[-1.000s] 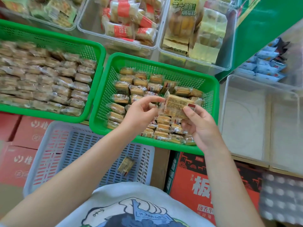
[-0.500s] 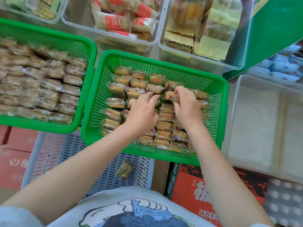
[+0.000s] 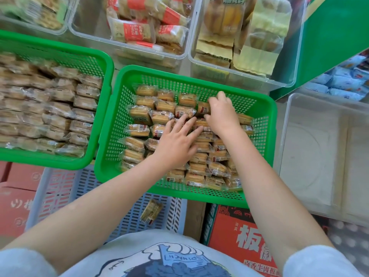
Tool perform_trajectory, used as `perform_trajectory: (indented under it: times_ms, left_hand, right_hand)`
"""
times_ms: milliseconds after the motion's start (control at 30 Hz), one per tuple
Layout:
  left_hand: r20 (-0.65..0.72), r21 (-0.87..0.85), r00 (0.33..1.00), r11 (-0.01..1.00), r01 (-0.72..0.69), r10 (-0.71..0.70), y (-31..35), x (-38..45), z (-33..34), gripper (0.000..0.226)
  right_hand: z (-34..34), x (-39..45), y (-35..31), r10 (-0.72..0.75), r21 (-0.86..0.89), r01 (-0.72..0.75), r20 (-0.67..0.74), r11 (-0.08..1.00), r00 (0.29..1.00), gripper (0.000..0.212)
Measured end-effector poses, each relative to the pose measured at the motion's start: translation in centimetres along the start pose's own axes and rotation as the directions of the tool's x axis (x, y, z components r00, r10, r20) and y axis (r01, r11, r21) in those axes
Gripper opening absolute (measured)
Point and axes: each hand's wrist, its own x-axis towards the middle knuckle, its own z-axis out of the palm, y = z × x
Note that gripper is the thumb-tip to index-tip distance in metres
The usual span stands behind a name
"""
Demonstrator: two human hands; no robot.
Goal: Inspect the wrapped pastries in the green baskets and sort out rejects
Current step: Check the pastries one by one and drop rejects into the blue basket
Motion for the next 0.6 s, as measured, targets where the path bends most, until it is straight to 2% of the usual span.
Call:
perform_trajectory:
  times_ms: [100, 167, 300, 367, 433, 500, 600]
  left_hand:
    - [0.006, -0.008, 1.000, 1.000, 0.008, -0.008, 0.1, 0.0, 0.1, 0.059]
    - [0.014, -0.014, 1.000, 1.000, 0.019, -0.018, 0.2, -0.1, -0.1, 0.059]
    - [0.109, -0.053, 0.993, 0.998, 0.045, -0.039, 0.6, -0.1, -1.3, 0.062]
    - [0.166, -0.156, 0.985, 0.985, 0.077, -0.050, 1.2, -0.2, -2.6, 0.063]
    - [0.159, -0.330, 0.983, 0.934, 0.138, -0.089, 1.8, -0.7, -4.1, 0.060]
    - [0.126, -0.503, 0.980, 0.842, 0.195, -0.152, 2.1, -1.6, -5.4, 0.053]
    - [0.110, -0.665, 0.967, 0.706, 0.242, -0.228, 2.0, -3.6, -7.0, 0.041]
  right_hand:
    - [0.1, 0.1, -0.9, 0.075, -0.089, -0.072, 0.033, 0.993, 0.997, 0.022]
    - [0.2, -0.3, -1.0, 0.103, -0.081, -0.101, 0.017, 0.992, 0.995, 0.023]
    - [-1.1, -1.8, -0.3, 0.147, 0.172, -0.144, -0.007, 0.974, 0.989, 0.030]
    - [-2.3, -3.1, 0.3, 0.175, 0.334, -0.165, 0.000, 0.928, 0.984, 0.031]
    - [-3.4, -4.8, 0.9, 0.217, 0.444, -0.179, -0.037, 0.878, 0.976, 0.034]
    - [-4.2, -7.0, 1.4, 0.277, 0.519, -0.167, -0.141, 0.838, 0.950, 0.035]
    - [-5.0, -10.6, 1.5, 0.369, 0.661, -0.127, -0.240, 0.739, 0.898, 0.035]
